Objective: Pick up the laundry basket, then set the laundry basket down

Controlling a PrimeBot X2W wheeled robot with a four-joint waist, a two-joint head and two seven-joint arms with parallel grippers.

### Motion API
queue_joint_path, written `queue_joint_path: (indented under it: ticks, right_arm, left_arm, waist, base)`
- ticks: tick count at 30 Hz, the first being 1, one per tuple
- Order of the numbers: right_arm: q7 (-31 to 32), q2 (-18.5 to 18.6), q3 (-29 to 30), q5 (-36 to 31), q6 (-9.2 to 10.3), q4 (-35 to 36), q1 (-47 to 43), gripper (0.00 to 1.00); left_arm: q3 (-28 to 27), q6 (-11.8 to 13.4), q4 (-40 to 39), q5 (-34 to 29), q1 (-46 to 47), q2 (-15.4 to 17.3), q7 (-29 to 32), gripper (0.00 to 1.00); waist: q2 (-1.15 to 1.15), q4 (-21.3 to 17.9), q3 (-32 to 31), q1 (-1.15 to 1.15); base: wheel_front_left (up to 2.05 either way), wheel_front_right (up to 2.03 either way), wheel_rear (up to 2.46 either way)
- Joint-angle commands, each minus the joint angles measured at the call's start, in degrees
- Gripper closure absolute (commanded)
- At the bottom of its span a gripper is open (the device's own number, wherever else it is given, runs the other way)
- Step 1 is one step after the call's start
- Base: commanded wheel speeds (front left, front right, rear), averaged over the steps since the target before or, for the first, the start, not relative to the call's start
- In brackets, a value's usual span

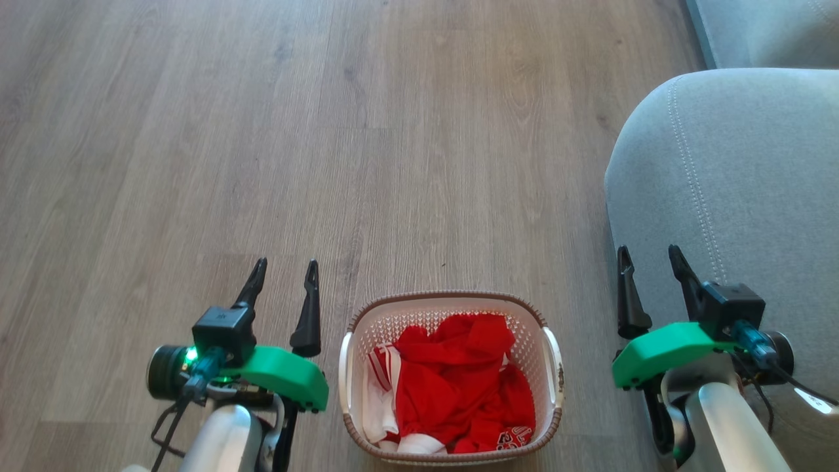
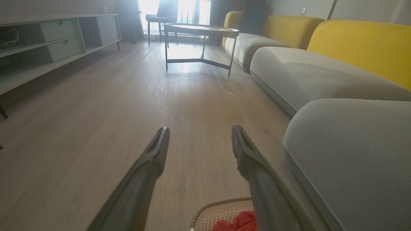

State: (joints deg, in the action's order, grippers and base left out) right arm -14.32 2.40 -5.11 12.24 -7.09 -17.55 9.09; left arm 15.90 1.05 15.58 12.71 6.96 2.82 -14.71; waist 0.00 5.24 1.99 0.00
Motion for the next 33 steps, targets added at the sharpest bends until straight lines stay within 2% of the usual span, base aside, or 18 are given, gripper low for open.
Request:
queue_joint_path:
  ticks: [1, 33]
  right_arm:
    - [-0.68, 0.48, -1.27, -0.11, -0.4, 1.62, 2.43, 0.0]
    - [-0.68, 0.48, -1.99, -0.53, -0.4, 1.34, 2.7, 0.0]
  left_arm:
    - [-2.14, 0.21, -2.14, 0.27, 2.25, 0.07, -0.29, 0.0]
    - [-1.46, 0.31, -1.19, 1.32, 2.16, 0.06, -0.29, 0.0]
  waist:
    - [0.0, -0.01, -0.05, 0.0]
    - [0.0, -0.15, 0.25, 0.0]
  base:
    - [0.0, 0.0, 0.0]
    - [0.0, 0.0, 0.0]
